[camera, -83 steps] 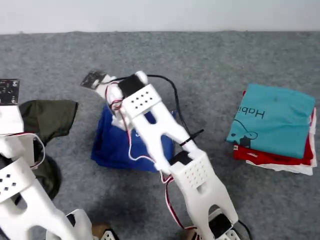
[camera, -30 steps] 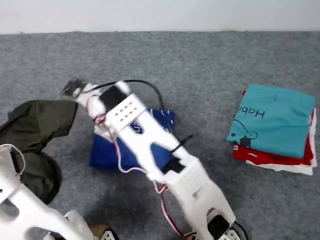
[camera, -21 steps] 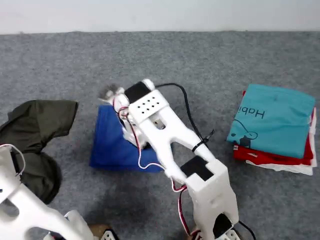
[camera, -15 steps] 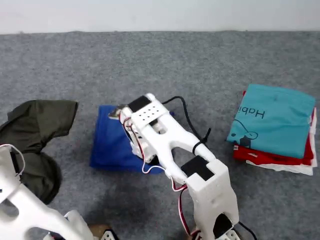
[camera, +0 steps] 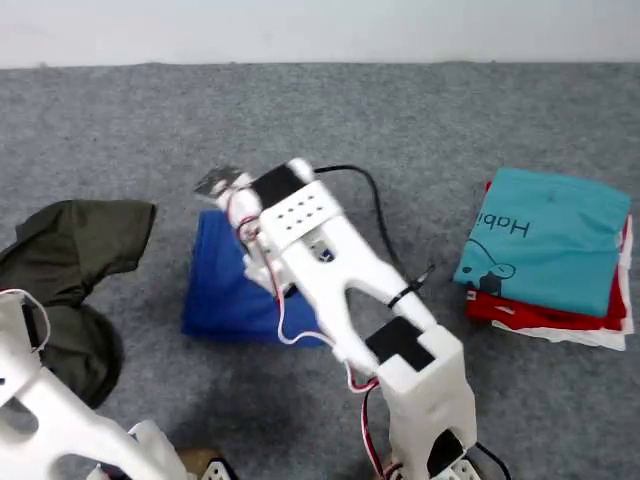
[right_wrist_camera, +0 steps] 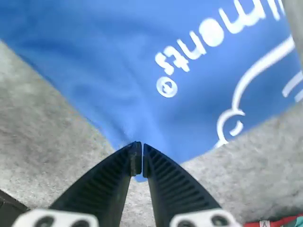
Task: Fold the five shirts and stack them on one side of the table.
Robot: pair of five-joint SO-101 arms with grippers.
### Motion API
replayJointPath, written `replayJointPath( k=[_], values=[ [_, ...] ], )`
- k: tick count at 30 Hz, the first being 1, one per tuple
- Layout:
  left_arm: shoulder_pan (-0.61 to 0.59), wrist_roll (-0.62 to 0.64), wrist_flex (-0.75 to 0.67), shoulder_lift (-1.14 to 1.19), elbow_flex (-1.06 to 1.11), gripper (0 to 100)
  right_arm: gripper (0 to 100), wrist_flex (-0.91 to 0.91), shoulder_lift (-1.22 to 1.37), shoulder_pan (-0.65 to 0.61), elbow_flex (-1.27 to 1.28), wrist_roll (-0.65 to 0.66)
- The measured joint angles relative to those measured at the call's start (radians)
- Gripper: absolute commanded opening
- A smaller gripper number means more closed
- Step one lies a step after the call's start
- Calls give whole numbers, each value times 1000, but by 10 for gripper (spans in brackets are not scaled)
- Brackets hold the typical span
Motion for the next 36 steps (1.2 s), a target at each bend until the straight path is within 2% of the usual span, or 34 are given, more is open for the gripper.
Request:
replayJointPath(
  k=[5,10,14,21,27,33,36],
  values=[
    [0,0,0,0,21,23,10,-80,123,-91,0,0],
    [0,-3,0,0,46,23,10,-94,256,-103,-40,0],
    [0,-3,0,0,46,23,10,20,253,-104,-141,0],
    [0,-3,0,0,46,23,10,28,26,-98,-133,-69],
    [0,-6,0,0,46,23,15,28,-173,-31,72,-212],
    [0,-6,0,0,46,23,17,28,-301,54,238,-470],
    [0,-6,0,0,46,23,90,26,-313,95,250,-560]
  ],
)
